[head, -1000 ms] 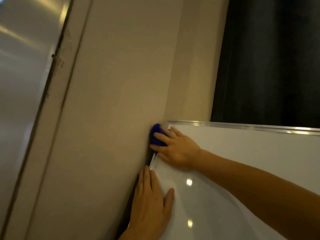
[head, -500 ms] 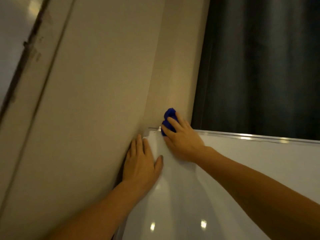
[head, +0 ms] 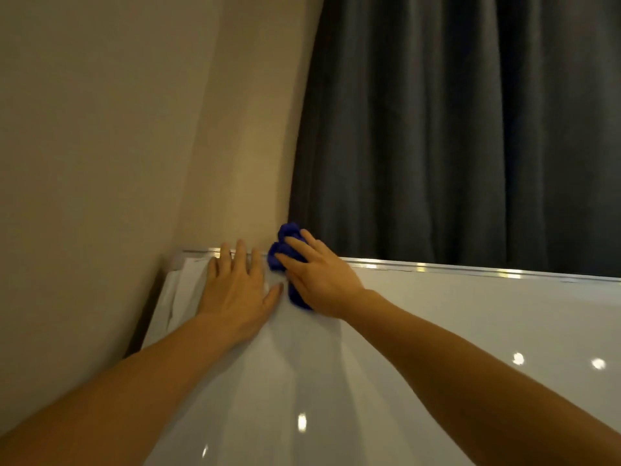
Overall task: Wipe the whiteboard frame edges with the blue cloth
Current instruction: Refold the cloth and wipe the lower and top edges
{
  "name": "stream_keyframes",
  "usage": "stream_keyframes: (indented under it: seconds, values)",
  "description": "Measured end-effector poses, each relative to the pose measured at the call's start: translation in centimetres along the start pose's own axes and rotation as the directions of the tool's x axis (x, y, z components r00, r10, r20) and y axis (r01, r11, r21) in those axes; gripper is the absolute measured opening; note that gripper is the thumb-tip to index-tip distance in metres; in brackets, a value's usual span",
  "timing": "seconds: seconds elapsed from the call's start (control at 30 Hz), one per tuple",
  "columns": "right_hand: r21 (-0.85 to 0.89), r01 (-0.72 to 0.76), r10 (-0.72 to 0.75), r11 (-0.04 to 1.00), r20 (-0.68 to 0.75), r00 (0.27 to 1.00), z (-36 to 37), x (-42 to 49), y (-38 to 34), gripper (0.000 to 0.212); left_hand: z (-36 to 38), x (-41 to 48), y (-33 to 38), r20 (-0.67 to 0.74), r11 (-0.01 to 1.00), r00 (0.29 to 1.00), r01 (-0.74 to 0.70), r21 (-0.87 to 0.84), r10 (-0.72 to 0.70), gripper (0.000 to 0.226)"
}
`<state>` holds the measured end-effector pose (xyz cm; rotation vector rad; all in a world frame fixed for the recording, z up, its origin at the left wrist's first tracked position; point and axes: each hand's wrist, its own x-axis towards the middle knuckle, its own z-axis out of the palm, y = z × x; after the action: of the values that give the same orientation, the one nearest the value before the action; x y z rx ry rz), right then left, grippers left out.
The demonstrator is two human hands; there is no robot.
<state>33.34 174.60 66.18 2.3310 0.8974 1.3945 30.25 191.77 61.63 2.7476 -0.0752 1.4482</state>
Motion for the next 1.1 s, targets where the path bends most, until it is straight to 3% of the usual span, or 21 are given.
stream_keyframes:
  seconds: [0.1, 0.2, 0.3, 0.37, 0.43, 0.5, 0.57, 0.67, 0.73, 0.8, 0.9, 1.0, 1.1]
  values:
    - [-0.054, -0.152, 0.153, 0.987, 0.010, 0.988, 0.1, -5.1, 6.7, 0.052, 0.8, -0.2, 1.1, 0.036, 0.999, 0.999, -0.033, -0.015, 0.033, 0.081]
    - [-0.049, -0.372, 0.373, 0.927, 0.013, 0.928, -0.9, -11.5, 13.6, 0.049, 1.6, -0.5, 3.7, 0.062, 0.998, 0.996, -0.060, -0.022, 0.061, 0.082]
    - [0.093, -0.505, 0.507, 0.858, 0.008, 0.862, -0.7, -12.5, 15.1, 0.045, 1.9, -0.1, 9.3, 0.043, 0.996, 0.995, -0.092, -0.023, 0.092, 0.081]
    - [0.222, -0.440, 0.454, 0.870, -0.014, 0.891, 0.1, -11.0, 13.8, 0.046, 1.9, 0.8, 14.4, 0.030, 0.996, 0.995, -0.091, -0.023, 0.091, 0.079]
    - [0.225, -0.288, 0.301, 0.931, -0.024, 0.953, 0.8, -10.7, 12.9, 0.048, 2.0, 1.8, 18.5, 0.028, 0.998, 0.997, -0.068, -0.015, 0.068, 0.077]
    - [0.166, -0.210, 0.218, 0.963, -0.034, 0.975, 0.2, -13.6, 16.5, 0.047, 2.5, 2.2, 21.6, 0.054, 0.999, 0.997, -0.048, -0.006, 0.049, 0.077]
    - [0.128, -0.261, 0.271, 0.957, -0.065, 0.960, -0.2, -18.3, 22.8, 0.042, 3.3, 2.3, 23.0, 0.074, 0.999, 0.996, -0.044, 0.009, 0.044, 0.079]
    - [0.113, -0.561, 0.566, 0.820, -0.016, 0.824, -1.6, -26.8, 33.0, 0.042, 3.5, 2.3, 24.7, 0.080, 0.999, 0.997, -0.008, 0.043, 0.005, 0.088]
    - [0.151, -0.678, 0.679, 0.719, 0.056, 0.732, -3.0, -28.7, 36.2, 0.040, 3.0, 2.3, 26.6, 0.085, 0.999, 0.995, 0.041, 0.031, -0.044, 0.095]
    - [0.238, -0.636, 0.640, 0.734, 0.073, 0.765, -3.9, -26.9, 35.7, 0.036, 2.8, 2.5, 29.1, 0.076, 0.997, 0.995, 0.070, -0.022, -0.068, 0.099]
    - [0.275, -0.327, 0.329, 0.904, 0.041, 0.944, -3.2, -23.2, 30.7, 0.033, 2.6, 3.3, 33.4, 0.072, 0.992, 0.996, 0.063, -0.106, -0.056, 0.089]
    - [0.271, -0.234, 0.238, 0.934, 0.020, 0.971, -2.2, -23.4, 28.8, 0.040, 3.0, 3.9, 37.4, 0.016, 0.994, 0.999, -0.031, -0.106, 0.033, 0.066]
    - [0.166, -0.289, 0.267, 0.943, 0.143, 0.953, -3.4, -26.6, 33.1, 0.055, 3.7, 3.9, 38.5, -0.027, 0.983, 0.989, -0.146, -0.110, 0.144, 0.058]
